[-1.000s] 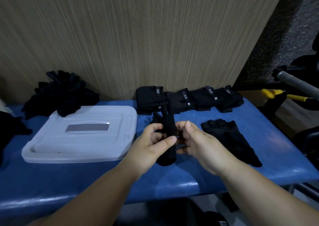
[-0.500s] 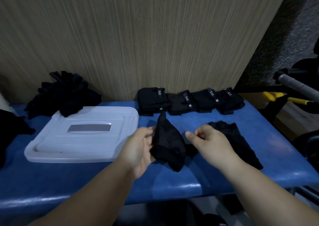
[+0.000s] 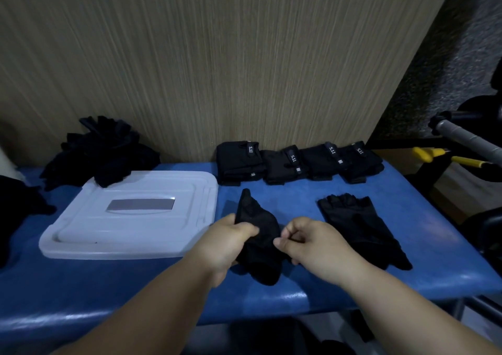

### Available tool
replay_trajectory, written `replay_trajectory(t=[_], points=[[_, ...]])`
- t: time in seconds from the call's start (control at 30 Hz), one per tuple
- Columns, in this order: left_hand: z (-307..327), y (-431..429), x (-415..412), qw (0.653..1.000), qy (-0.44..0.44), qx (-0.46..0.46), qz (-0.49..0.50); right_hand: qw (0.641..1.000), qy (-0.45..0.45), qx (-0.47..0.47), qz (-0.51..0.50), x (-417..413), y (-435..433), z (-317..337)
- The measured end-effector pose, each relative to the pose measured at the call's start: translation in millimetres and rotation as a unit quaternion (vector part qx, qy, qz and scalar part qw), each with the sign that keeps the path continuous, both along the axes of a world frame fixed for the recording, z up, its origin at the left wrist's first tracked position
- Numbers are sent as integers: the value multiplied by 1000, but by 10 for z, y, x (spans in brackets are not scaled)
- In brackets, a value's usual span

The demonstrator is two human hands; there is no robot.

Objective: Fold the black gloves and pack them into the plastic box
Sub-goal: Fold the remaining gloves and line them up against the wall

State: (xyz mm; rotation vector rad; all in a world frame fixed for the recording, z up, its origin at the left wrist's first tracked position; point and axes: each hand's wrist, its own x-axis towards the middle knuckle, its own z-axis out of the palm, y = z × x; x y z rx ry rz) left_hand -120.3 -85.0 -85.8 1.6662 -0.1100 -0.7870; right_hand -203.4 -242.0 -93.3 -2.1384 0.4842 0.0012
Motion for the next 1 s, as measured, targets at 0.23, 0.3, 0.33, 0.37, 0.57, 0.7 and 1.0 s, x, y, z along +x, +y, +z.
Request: replay_trajectory(t=[0.23, 0.3, 0.33, 0.37, 0.57, 0.7, 1.0], points=[[23, 9, 38, 963, 112, -239, 46, 978, -36, 142, -151, 27, -64, 139], [5, 15, 24, 953, 110, -283, -2, 939, -15, 323, -119, 26, -32, 184], [-2, 18, 3, 950, 104, -292, -27, 921, -13, 376, -97, 24, -27, 180], [-20, 19, -15, 948, 97, -297, -49, 910, -21, 406, -83, 23, -21, 170], [-19, -14, -15, 944, 112, -305, -57, 938, -106, 318, -84, 30, -16, 128], [-86, -48, 49, 965, 106, -241, 9, 976, -104, 189, -32, -13, -4, 123], [-306, -161, 209, 956, -288, 34, 33, 984, -6, -178, -26, -28, -63, 24]])
